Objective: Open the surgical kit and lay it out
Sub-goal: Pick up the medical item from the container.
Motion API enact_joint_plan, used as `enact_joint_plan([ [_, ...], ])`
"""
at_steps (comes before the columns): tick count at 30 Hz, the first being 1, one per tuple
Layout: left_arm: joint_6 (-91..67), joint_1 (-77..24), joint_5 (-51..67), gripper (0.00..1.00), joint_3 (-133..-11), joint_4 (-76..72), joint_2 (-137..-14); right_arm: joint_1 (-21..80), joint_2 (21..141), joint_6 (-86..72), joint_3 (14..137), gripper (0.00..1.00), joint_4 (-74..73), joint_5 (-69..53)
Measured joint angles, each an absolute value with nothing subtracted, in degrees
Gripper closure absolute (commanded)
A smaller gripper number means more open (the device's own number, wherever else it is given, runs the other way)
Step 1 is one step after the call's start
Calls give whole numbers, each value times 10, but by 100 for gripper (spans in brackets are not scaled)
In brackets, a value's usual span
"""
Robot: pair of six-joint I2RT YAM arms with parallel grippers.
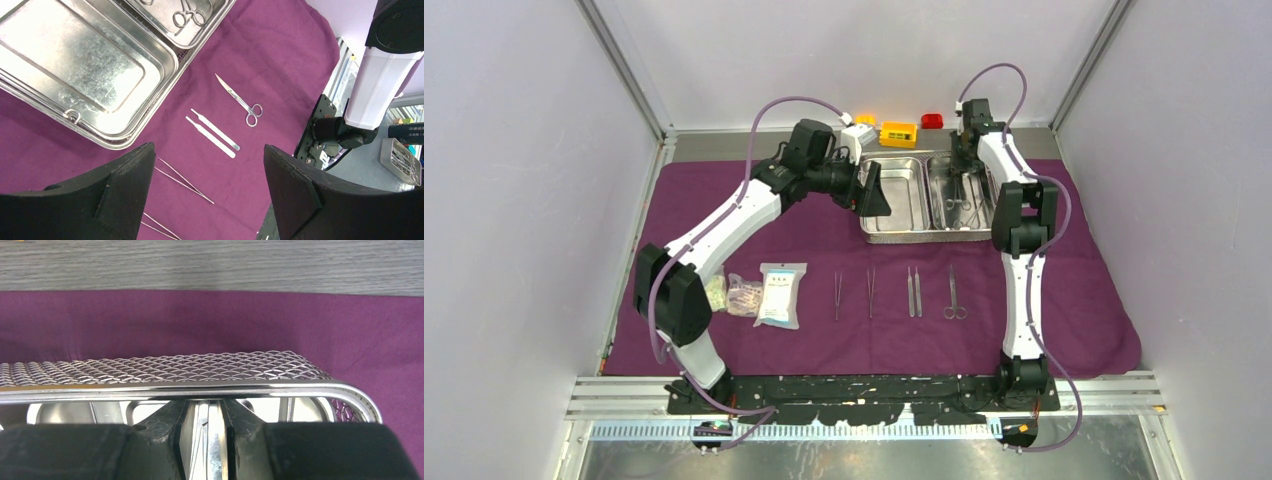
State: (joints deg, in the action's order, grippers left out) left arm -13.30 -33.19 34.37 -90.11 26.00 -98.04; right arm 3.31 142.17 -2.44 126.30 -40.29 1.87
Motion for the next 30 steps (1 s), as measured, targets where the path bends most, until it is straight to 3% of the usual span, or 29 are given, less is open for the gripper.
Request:
enact_joint_plan([
  [14, -133, -332, 346, 19, -901, 260, -980, 34, 1430, -14, 1276, 78, -406, 25],
  [23, -133, -332, 346, 19, -901, 260, -980, 34, 1441, -12, 1296, 89, -416, 24],
  [27, -133, -332, 346, 19, -901, 260, -980, 34, 1443, -12, 1300, 99, -419, 25],
  [30, -133, -332, 346, 19, -901, 260, -980, 32, 1443, -12, 1300, 100, -419, 23],
])
